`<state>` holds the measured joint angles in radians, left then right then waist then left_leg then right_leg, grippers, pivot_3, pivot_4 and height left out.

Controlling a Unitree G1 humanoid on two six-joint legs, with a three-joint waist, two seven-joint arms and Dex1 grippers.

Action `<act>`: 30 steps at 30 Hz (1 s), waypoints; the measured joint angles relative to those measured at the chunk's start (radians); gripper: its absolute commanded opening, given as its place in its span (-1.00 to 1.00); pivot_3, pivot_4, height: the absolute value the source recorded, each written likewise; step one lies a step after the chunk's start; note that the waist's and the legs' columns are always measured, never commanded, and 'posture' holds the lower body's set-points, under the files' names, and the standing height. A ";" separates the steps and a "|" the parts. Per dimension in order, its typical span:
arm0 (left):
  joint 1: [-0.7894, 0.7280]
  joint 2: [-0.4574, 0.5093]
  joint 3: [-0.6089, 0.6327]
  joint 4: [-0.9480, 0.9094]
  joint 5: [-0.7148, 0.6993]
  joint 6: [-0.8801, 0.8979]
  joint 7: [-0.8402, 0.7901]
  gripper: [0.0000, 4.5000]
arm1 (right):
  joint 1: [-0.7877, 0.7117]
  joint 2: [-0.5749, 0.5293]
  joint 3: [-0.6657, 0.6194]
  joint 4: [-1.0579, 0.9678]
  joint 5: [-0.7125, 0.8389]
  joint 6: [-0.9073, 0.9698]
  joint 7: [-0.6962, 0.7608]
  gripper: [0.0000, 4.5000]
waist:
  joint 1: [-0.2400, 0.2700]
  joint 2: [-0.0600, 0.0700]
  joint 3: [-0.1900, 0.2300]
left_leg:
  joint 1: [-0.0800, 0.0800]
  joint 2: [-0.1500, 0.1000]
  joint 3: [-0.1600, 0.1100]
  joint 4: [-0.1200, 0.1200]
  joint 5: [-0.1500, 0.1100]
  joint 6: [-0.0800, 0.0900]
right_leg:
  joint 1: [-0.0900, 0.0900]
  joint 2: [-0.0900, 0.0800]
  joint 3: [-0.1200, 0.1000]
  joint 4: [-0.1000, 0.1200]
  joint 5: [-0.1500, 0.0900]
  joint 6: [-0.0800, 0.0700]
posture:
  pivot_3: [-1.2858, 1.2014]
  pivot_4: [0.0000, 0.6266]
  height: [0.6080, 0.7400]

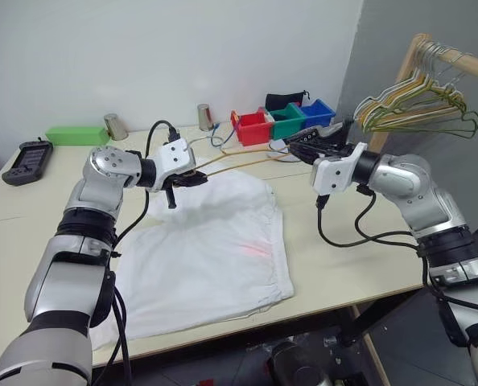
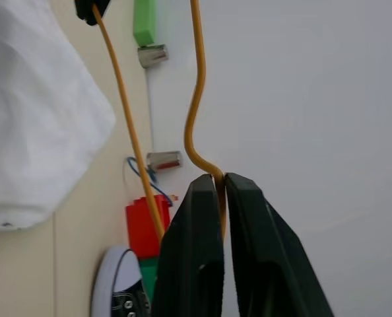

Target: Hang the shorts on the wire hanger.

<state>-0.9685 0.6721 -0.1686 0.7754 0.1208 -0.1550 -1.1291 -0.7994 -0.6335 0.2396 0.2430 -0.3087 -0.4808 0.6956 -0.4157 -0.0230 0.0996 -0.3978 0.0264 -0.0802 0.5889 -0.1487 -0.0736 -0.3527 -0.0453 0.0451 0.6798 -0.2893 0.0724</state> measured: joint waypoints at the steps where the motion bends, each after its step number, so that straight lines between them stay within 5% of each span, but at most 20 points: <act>1: 0.009 0.000 -0.003 -0.008 0.019 -0.017 0.033 -1.00 | 0.009 0.000 0.002 -0.011 0.011 0.027 0.023 -0.41 | 0.000 0.000 0.000 | 0.000 0.000 0.000 0.000 0.000 0.000 | 0.000 0.000 0.000 0.000 0.000 0.000 | -0.23 -1.00 1.00; 10: 0.124 0.002 -0.061 -0.126 0.153 -0.083 0.208 -1.00 | 0.048 -0.042 0.002 -0.121 0.026 0.265 0.141 0.67 | 0.000 0.000 0.000 | 0.000 0.000 0.000 0.000 0.000 0.000 | 0.000 0.000 0.000 0.000 0.000 0.000 | -0.23 -0.96 1.00; 14: 0.167 0.003 -0.069 -0.235 0.178 -0.077 0.226 -1.00 | 0.042 -0.049 0.018 -0.127 -0.034 0.319 0.137 0.99 | 0.000 0.000 0.000 | 0.000 0.000 0.000 0.000 0.000 0.000 | 0.000 0.000 0.000 0.000 0.000 0.000 | -0.23 -0.96 1.00; 26: 0.246 -0.032 -0.086 -0.504 0.210 0.082 0.246 -1.00 | -0.020 -0.005 0.137 0.024 -0.219 0.364 0.096 0.99 | -0.001 0.000 0.000 | 0.000 0.000 0.000 0.000 0.000 0.000 | 0.000 0.000 0.000 0.000 0.000 0.000 | -0.22 -0.94 1.00; 30: 0.265 -0.030 -0.103 -0.507 0.225 0.086 0.246 -1.00 | -0.036 -0.002 0.138 0.037 -0.232 0.384 0.092 0.66 | 0.002 0.000 0.000 | 0.000 0.000 0.000 0.000 0.000 0.000 | 0.000 0.000 0.000 0.000 0.000 0.000 | -0.22 -0.94 1.00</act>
<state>-0.7034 0.6423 -0.2716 0.2682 0.3453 -0.0689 -0.8827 -0.8356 -0.6355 0.3780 0.2795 -0.5404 -0.0973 0.7872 -0.4134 -0.0229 0.0996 -0.3980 0.0260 -0.0801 0.5892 -0.1488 -0.0736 -0.3528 -0.0456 0.0450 0.6800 -0.2892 0.0726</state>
